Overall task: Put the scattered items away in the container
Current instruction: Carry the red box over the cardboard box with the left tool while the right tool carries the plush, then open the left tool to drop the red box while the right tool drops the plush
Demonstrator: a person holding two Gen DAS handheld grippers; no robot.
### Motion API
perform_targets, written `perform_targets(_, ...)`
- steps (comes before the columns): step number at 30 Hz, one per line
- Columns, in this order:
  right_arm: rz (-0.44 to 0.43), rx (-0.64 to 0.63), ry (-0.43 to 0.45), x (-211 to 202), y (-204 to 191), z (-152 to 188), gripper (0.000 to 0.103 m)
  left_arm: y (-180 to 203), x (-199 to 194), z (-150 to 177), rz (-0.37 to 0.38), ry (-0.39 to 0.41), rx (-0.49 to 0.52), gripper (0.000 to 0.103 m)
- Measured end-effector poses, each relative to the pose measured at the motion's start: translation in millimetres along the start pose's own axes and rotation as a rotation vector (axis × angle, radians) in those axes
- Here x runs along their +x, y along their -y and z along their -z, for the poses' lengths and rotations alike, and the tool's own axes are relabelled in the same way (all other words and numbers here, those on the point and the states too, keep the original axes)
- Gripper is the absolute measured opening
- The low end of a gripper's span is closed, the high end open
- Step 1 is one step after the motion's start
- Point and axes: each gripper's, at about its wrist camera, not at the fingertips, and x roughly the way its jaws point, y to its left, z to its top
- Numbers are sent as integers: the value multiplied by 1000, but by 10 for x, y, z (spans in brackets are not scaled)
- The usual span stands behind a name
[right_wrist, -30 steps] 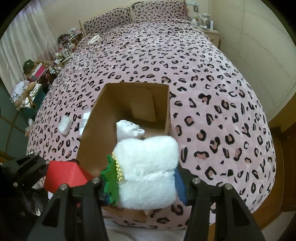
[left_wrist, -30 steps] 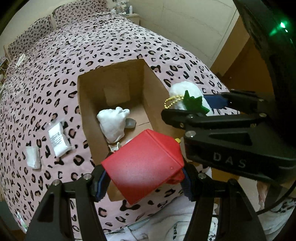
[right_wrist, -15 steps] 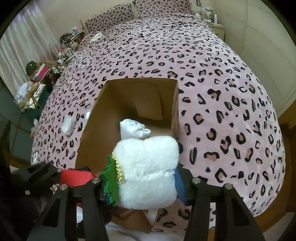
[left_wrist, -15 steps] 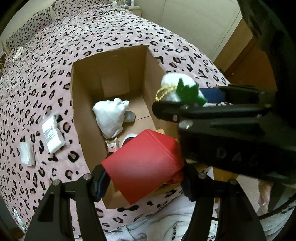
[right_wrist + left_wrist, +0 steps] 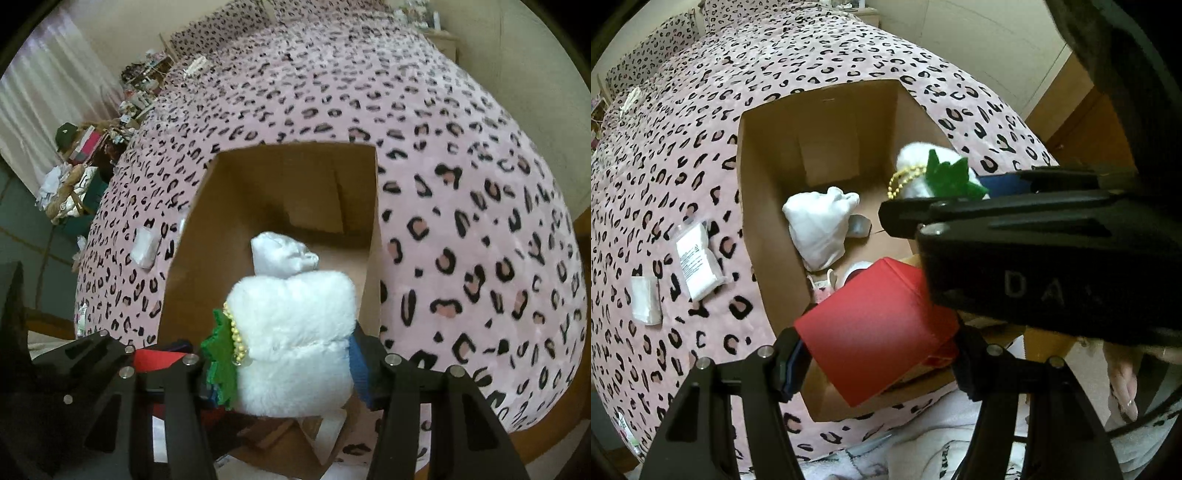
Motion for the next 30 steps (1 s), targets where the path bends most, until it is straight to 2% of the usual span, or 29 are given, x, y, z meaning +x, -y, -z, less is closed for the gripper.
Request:
perform_targets(5,2,5,-27,28,20,7,55,-8,10,13,2,-8,-7,66)
perform_targets(7,13,0,-32,23,6,14,55,-22,8,19,9,-14,-13,70)
perform_targets(9,20,-5,-34,17,-4,17,55,-23,-12,24,6,-11,-16,81)
perform_targets(11,21,-11,-30,-1,-23,21,56,-22,-56,28,-4,3,-14,82)
perform_targets(15,3,-2,-20,-39,-29,21,56,-27,-117,41,-24,12,-8,83)
perform_targets(20,35,-15,-22,-44,-85,31,57,-83,-168,113,-50,14,-14,83)
perform_targets(30,35,-5,-51,-11,-176,37,57,-287,-262,211,-76,22,-67,83)
